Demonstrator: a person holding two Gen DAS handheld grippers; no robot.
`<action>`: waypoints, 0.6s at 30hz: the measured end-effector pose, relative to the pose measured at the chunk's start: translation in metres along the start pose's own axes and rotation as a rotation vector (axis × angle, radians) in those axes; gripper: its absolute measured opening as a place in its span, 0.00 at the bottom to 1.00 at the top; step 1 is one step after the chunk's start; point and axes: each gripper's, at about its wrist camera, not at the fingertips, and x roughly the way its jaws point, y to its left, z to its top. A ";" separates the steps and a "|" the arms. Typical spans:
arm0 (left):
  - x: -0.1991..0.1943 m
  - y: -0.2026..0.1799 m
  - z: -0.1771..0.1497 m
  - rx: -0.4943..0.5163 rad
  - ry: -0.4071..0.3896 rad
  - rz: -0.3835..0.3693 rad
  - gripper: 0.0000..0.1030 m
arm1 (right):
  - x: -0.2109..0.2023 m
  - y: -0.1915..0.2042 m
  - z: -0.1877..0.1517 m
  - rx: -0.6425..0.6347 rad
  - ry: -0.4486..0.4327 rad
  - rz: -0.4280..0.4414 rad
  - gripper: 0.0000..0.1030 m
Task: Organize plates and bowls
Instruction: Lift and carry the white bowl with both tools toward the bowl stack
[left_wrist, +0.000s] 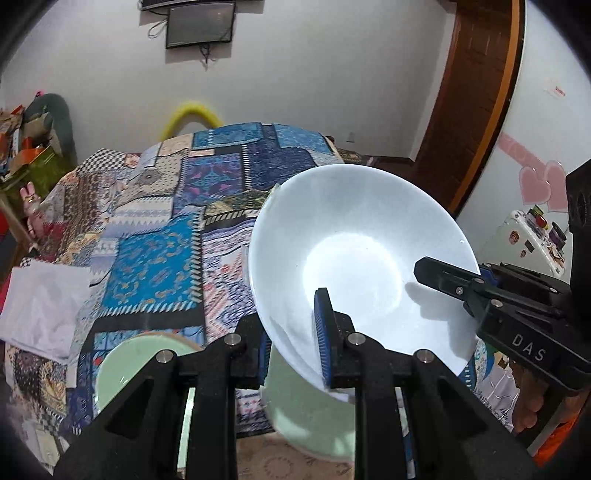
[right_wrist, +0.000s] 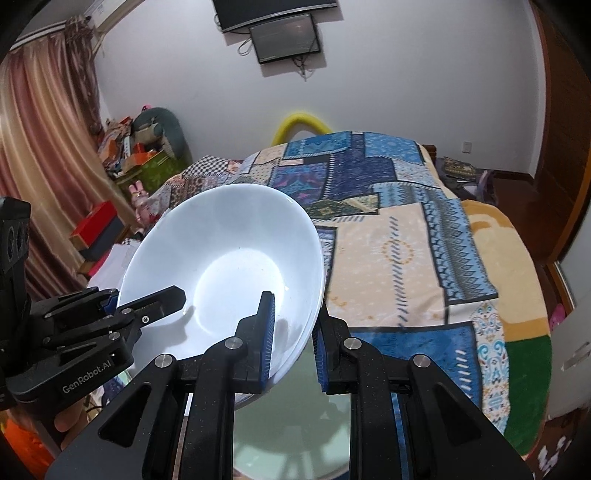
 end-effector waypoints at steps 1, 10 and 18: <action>-0.003 0.007 -0.003 -0.011 0.000 0.003 0.21 | 0.001 0.003 -0.001 -0.002 0.002 0.003 0.17; -0.022 0.050 -0.025 -0.062 0.001 0.042 0.21 | 0.015 0.043 -0.011 -0.025 0.027 0.055 0.17; -0.029 0.083 -0.042 -0.106 0.010 0.083 0.21 | 0.034 0.072 -0.017 -0.057 0.062 0.102 0.17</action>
